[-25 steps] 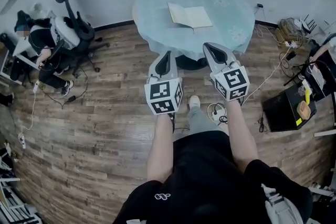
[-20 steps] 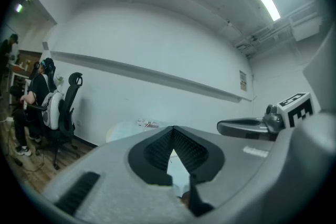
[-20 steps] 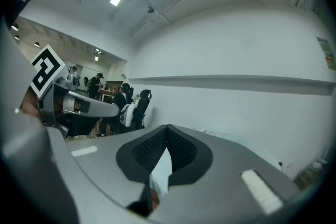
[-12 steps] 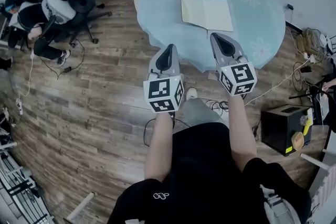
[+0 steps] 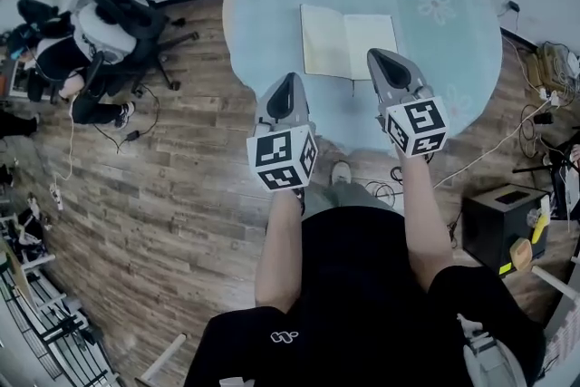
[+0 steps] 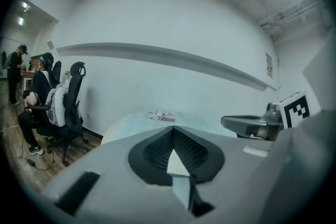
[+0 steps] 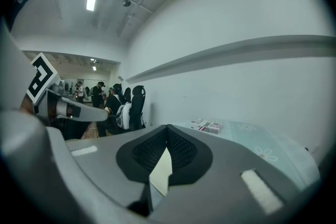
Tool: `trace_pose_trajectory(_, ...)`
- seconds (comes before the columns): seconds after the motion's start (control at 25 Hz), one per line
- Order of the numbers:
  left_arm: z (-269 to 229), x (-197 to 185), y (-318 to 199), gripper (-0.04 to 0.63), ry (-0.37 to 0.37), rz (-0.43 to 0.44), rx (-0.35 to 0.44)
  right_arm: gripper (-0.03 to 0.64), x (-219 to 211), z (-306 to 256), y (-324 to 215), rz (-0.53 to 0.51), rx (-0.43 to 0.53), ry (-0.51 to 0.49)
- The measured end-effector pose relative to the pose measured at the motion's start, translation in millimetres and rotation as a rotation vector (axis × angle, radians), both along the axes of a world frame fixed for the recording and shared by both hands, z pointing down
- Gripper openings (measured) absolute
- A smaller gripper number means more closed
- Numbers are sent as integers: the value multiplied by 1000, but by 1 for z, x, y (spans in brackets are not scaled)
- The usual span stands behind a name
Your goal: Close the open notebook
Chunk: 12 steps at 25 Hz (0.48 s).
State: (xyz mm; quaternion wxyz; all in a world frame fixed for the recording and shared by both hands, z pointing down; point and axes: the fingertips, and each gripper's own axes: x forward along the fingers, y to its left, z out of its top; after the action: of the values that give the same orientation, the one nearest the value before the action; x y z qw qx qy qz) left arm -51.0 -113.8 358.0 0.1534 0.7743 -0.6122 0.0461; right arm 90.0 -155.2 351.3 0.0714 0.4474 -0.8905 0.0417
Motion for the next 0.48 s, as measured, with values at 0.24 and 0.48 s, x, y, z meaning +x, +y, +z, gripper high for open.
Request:
trace_pose_trajectory(0.24,-6,17,-32,3,-10,17,21,12,18,-2,-27,18,3,0)
trace_pose_trajectory(0.48,19,9,-48,3,-11,10,-33,12,6,20,-42,-9,-35,4)
